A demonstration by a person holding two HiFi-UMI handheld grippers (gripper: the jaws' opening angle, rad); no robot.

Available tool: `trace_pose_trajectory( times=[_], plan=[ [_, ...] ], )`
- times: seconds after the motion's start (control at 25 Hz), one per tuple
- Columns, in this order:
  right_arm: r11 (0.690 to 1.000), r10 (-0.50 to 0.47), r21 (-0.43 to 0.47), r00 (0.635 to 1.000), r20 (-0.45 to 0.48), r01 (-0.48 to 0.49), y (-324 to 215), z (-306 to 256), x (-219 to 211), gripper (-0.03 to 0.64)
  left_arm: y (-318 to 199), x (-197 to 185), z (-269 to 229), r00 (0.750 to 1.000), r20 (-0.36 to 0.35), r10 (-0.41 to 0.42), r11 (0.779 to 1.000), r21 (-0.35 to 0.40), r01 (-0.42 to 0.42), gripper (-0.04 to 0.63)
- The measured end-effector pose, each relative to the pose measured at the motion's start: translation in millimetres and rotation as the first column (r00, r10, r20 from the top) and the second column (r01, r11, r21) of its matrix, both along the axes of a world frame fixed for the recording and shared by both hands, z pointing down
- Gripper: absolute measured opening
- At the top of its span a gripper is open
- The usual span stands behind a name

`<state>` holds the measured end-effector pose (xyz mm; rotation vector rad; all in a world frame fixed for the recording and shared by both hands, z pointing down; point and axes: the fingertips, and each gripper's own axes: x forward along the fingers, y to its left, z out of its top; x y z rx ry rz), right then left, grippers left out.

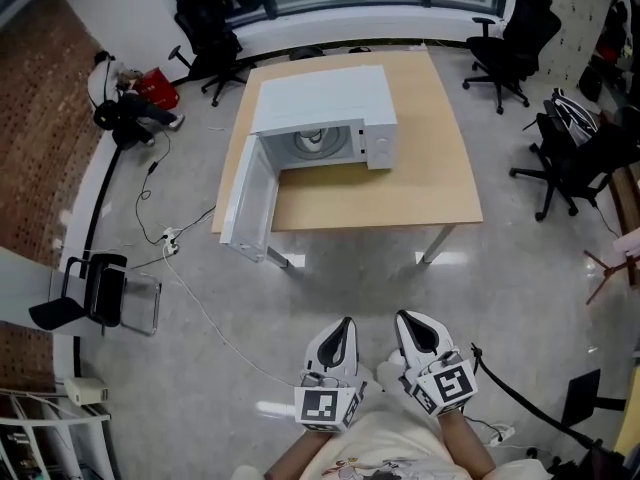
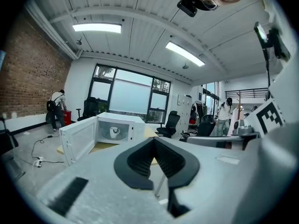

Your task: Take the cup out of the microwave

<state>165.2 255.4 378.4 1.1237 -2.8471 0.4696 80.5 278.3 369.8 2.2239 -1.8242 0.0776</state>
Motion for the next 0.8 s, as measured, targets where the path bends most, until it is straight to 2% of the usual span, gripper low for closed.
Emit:
trace_pose_trajectory(
  times=[0.2, 0.36, 0.6, 0.8],
  plan=[
    [0.999, -0.038, -0.018, 0.999, -0.009, 0.037, -23.7, 7.2, -5.1, 0.007, -17.5, -16.8, 7.7, 0.997, -0.011, -0.076, 0.997, -0.012, 0.076, 0.005],
    [0.998, -0.057, -0.021, 0.998, -0.033, 0.057, -56.1, 13.9, -26.7, 0.007, -50.3, -38.1, 15.1, 0.995, -0.033, -0.091, 0.996, -0.018, 0.091, 0.005],
    [0.999, -0.011, -0.036, 0.999, -0.036, 0.01, -141.4, 24.5, -88.7, 0.008, -137.0, -103.4, 24.4, 0.998, -0.026, -0.055, 0.998, -0.026, 0.054, 0.005],
    [0.998, 0.055, -0.003, 0.998, -0.037, -0.055, -209.8, 21.3, -144.6, 0.006, -210.6, -167.8, 15.7, 1.0, 0.002, 0.004, 1.0, -0.007, -0.004, 0.005]
  ],
)
